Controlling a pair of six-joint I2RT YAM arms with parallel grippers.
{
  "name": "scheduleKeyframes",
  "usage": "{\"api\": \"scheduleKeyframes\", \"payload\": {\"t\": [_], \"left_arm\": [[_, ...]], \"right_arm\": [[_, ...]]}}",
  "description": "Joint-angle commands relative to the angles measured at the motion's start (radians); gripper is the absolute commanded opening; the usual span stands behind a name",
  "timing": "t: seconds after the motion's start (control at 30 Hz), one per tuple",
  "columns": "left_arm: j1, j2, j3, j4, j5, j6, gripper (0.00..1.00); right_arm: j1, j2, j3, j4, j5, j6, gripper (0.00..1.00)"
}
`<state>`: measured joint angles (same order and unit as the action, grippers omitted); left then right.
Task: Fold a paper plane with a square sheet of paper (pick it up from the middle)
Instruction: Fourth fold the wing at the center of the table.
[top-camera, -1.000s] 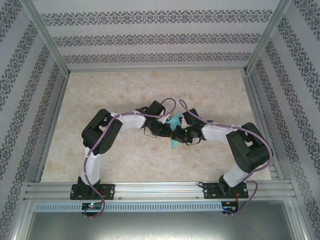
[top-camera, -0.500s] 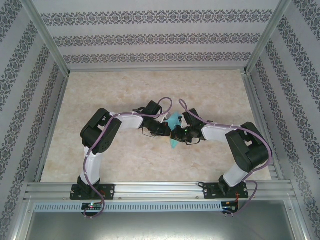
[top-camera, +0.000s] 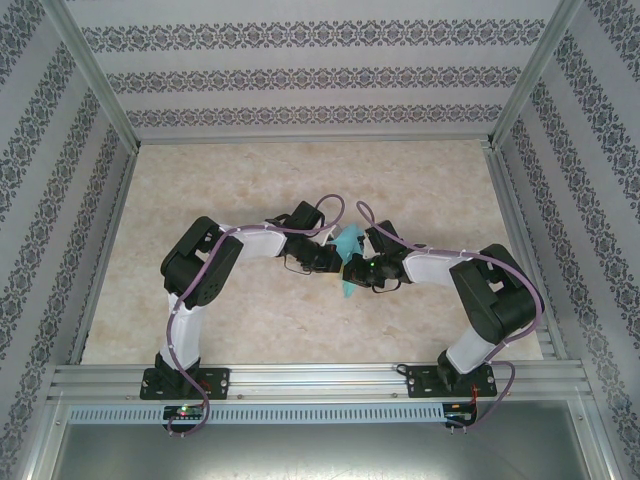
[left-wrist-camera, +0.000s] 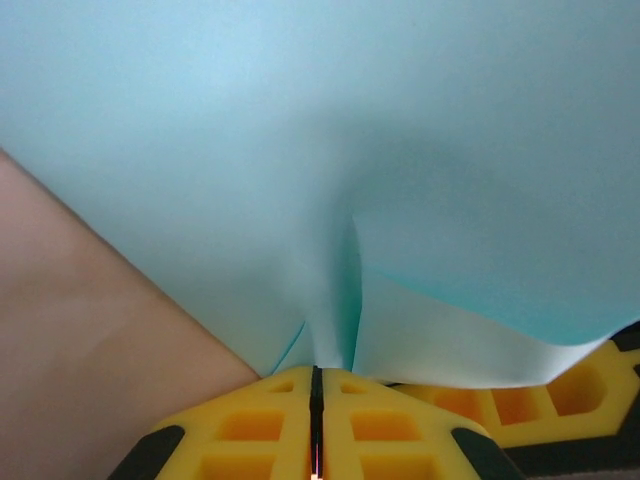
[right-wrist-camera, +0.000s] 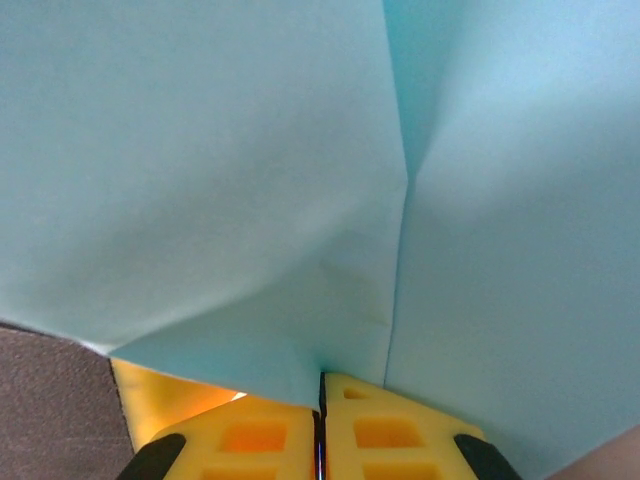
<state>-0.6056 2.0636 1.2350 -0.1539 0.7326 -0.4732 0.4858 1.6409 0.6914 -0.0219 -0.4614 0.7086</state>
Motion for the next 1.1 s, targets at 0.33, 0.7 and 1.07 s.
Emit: {"api": "scheduleKeyframes", "payload": {"t": [0.33,0.7,1.07], "left_arm": [[0.041,-0.057,0.111,-0.101,-0.035,-0.002,0.25],[0.046,-0.029,0.179,-0.129,-0.049,-0.013,0.4],[0.058,0.023,0.203,-0.138,-0.022,-0.02,0.43]], "right_arm": [[-0.012,0.038,-0.035,-0.068,0.048,-0.037,0.16],[-0.004,-0.004,-0.048,-0.062,0.067,-0.079,0.25],[0.0,-0.022,-0.066,-0.033,0.069,-0.088,0.27]]}}
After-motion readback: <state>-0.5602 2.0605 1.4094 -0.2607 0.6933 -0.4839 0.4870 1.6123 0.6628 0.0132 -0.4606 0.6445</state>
